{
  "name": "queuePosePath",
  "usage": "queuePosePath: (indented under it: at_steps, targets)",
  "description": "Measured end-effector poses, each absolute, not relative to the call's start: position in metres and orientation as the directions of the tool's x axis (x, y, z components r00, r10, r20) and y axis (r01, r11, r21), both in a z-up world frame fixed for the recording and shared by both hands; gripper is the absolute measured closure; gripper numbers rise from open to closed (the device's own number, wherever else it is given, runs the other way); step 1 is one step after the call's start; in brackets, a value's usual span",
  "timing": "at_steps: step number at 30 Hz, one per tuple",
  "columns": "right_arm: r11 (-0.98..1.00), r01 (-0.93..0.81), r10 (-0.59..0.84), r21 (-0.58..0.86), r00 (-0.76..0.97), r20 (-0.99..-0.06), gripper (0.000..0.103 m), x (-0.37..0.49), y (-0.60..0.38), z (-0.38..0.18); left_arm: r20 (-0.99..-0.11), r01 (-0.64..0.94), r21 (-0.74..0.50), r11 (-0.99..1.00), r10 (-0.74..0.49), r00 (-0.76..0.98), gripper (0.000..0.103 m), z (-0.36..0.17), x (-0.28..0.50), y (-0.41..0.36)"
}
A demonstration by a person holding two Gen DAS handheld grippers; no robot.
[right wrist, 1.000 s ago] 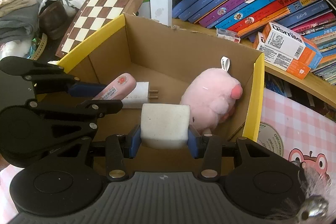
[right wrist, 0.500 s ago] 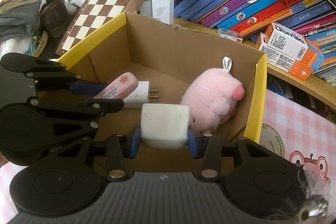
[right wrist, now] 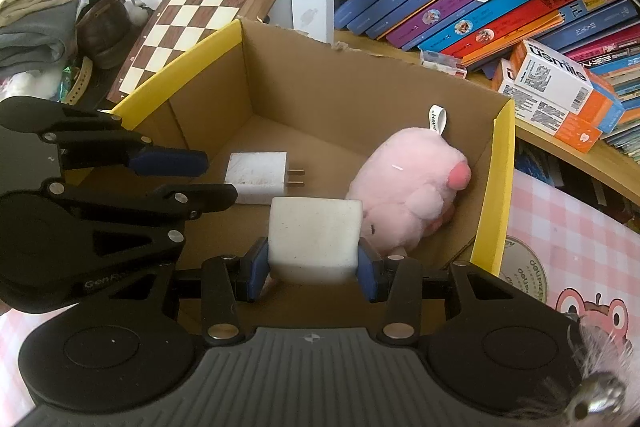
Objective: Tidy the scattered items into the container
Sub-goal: 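Lower the white foam cube into the box with the right gripper while the left holds the highlighter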
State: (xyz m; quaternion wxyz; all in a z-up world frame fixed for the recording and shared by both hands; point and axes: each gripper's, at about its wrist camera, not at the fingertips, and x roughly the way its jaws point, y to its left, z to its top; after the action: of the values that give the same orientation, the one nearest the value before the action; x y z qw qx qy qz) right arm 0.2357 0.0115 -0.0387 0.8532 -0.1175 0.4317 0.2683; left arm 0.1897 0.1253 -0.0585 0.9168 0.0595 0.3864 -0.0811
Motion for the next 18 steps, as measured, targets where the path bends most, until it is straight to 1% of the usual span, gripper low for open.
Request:
queuePosePath:
  at_steps: [18]
  targets:
    - [0.831,-0.557,0.32,0.0,0.477,-0.819,0.06,0.2402,0.0164,-0.0424,-0.705,0.175,0.035,0.984,-0.1,0.702,0.075,-0.0544,0.1894,0.1276]
